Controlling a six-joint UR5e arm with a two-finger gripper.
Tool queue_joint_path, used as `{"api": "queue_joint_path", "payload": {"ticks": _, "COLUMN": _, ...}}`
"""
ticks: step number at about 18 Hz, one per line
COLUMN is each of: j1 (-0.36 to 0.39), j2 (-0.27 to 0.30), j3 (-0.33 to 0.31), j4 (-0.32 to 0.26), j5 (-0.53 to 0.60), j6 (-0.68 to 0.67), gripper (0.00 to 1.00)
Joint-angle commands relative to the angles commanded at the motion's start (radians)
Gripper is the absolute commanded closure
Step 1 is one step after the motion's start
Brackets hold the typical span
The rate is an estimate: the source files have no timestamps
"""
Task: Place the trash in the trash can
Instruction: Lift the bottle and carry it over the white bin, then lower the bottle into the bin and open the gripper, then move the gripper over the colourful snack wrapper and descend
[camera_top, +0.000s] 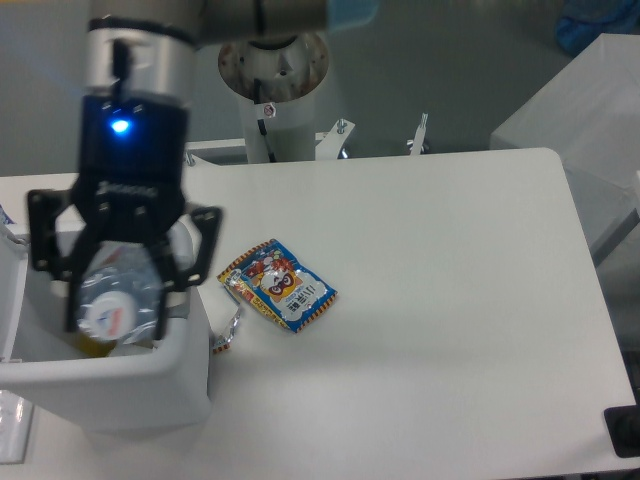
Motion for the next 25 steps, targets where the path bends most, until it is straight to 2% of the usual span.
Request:
{"api": "queue_joint_path", "payload": {"ticks": 6, "j1": -0.017, "j2": 0.003, "j3": -0.015, "j4": -0.002, "j5": -0.002, "j6": -0.003, "gripper": 0.31}}
{"api": "queue_joint_path", "payload": {"ticks": 12, "j1": -0.017, "j2": 0.009, "j3": -0.068, "j4": -0.002, "j5": 0.000, "j6": 0.003, "gripper": 0.31}}
{"api": "queue_joint_path", "payload": {"ticks": 19, "j1": -0.019, "j2": 0.000, "j3": -0.061, "j4": -0.002, "j5": 0.002, "j6": 0.003, "gripper": 0.28}}
{"api": "queue_joint_path", "payload": {"ticks": 25, "j1": -0.017, "j2": 0.009, "j3": -0.091, "j4": -0.003, "j5": 0.002, "j6": 0.008, "gripper": 0.28}}
